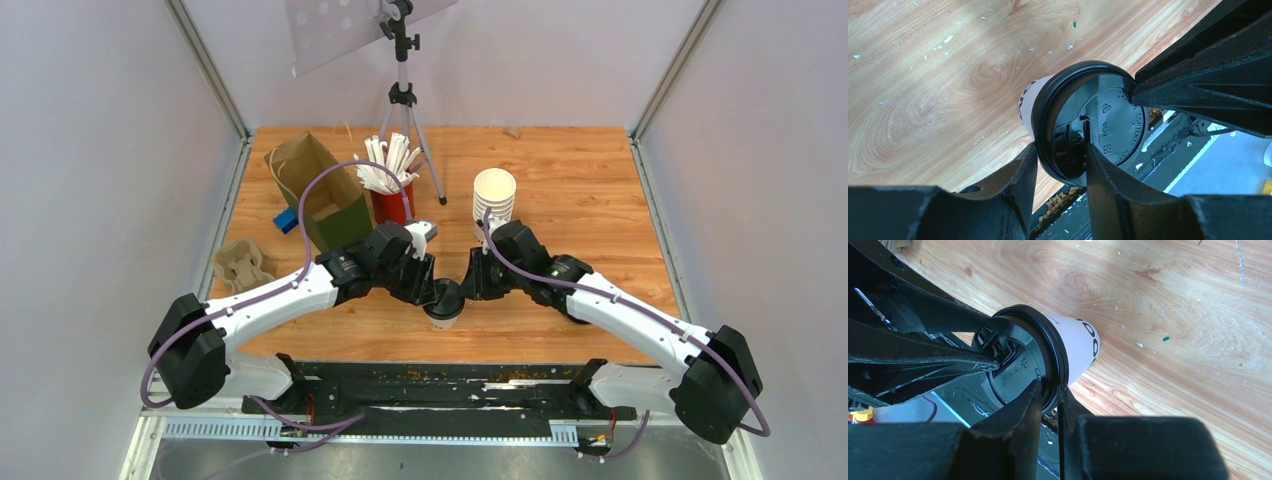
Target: Pack the takeout coffee
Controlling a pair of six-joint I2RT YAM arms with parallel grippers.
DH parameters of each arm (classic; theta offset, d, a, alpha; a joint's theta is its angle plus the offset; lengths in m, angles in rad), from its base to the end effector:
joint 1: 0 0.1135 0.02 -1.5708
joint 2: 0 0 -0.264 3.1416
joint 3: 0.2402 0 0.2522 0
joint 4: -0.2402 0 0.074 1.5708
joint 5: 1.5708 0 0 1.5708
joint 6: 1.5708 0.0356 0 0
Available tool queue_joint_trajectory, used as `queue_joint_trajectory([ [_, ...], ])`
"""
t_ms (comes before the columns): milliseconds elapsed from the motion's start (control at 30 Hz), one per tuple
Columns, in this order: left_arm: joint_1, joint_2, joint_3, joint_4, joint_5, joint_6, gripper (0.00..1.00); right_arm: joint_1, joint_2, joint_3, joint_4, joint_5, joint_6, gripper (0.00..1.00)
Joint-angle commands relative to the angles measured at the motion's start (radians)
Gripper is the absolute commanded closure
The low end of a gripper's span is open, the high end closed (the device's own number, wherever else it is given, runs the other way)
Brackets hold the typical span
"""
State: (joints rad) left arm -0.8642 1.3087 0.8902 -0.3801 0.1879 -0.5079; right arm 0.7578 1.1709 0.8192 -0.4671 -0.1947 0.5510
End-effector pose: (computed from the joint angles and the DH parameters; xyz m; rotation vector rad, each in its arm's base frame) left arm 0.1740 -0.2141 0.2457 0.5439 2.4735 -0.8362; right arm 0.1712 0.1715 0.2491 -0.3596 2.5166 0.8073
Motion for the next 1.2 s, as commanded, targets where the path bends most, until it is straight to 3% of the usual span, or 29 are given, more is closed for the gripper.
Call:
queue_joint_trajectory([
  [0, 0.001, 0.024, -0.019, -0.001, -0.013, 0.034, 0.55, 0.004, 0.011, 0.001, 0.005, 0.013, -0.019, 0.84],
  [867, 0.001, 0.050, -0.034, -0.006, -0.033, 0.063, 0.55, -0.018, 0.065, -0.135, -0.007, 0.058, 0.040, 0.89],
  [1167, 0.001, 0.102, 0.036, 0.015, 0.110, 0.209, 0.53, -0.021, -0.096, 0.050, -0.079, 0.018, -0.029, 0.75],
])
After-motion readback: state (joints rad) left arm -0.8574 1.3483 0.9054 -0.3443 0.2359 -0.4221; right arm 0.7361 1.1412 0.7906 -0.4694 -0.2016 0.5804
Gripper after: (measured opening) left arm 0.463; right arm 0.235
